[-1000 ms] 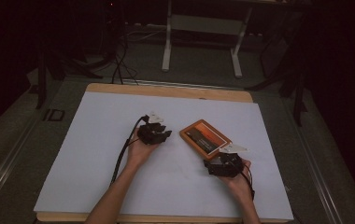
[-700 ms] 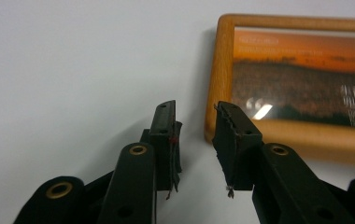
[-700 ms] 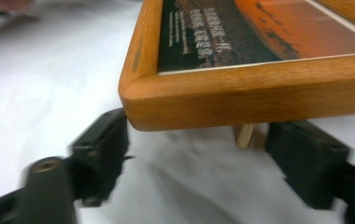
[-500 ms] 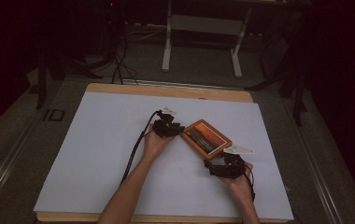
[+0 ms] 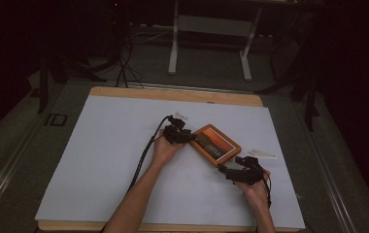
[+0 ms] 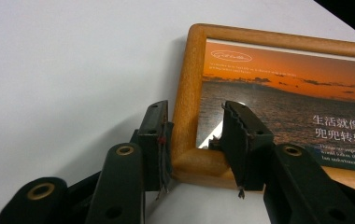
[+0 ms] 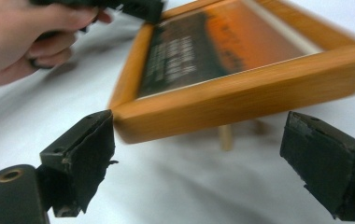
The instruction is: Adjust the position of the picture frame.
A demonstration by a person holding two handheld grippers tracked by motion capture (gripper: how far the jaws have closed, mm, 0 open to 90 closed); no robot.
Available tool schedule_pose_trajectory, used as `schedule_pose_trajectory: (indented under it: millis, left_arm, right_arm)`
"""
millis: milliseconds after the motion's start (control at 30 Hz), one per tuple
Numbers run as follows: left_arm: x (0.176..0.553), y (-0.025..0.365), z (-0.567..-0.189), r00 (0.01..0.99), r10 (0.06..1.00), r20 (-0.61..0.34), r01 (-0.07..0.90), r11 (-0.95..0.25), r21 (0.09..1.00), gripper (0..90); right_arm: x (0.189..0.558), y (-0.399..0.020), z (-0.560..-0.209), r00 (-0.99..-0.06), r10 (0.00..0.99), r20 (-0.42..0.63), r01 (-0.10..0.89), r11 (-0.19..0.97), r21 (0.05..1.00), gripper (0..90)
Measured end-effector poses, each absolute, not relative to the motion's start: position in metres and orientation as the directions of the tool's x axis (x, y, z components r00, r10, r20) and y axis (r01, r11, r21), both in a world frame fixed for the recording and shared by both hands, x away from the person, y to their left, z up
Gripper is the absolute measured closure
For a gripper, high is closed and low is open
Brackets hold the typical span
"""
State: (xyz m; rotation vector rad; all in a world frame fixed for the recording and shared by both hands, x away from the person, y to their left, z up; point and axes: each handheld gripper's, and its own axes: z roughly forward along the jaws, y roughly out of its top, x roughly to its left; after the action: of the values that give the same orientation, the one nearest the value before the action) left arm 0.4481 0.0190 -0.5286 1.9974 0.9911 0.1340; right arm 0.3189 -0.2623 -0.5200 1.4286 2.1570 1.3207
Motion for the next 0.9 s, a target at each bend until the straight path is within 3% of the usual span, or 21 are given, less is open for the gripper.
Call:
schedule_pose_trajectory:
  millis: [133, 300, 433, 733, 900]
  left_arm:
    - [0.447, 0.019, -0.528, 0.683, 0.687, -0.246, 0.584, -0.313, 0.749, 60.7]
    - [0.446, 0.02, -0.527, 0.686, 0.688, -0.238, 0.581, -0.32, 0.748, 60.5]
    - [0.445, 0.02, -0.527, 0.686, 0.688, -0.236, 0.579, -0.32, 0.75, 60.4]
    - [0.441, 0.019, -0.524, 0.716, 0.673, -0.187, 0.547, -0.374, 0.749, 58.8]
    - [0.442, 0.02, -0.523, 0.734, 0.658, -0.168, 0.535, -0.409, 0.74, 50.3]
  right_arm:
    - [0.326, -0.275, -0.516, -0.427, 0.84, 0.334, 0.627, 0.009, 0.779, 9.9]
    - [0.339, -0.28, -0.512, -0.378, 0.855, 0.354, 0.632, -0.041, 0.774, 9.8]
    - [0.348, -0.279, -0.513, -0.351, 0.875, 0.334, 0.649, -0.03, 0.76, 9.9]
    - [0.346, -0.265, -0.515, -0.401, 0.87, 0.287, 0.644, 0.045, 0.764, 10.2]
    - [0.341, -0.259, -0.514, -0.42, 0.873, 0.247, 0.637, 0.09, 0.765, 10.9]
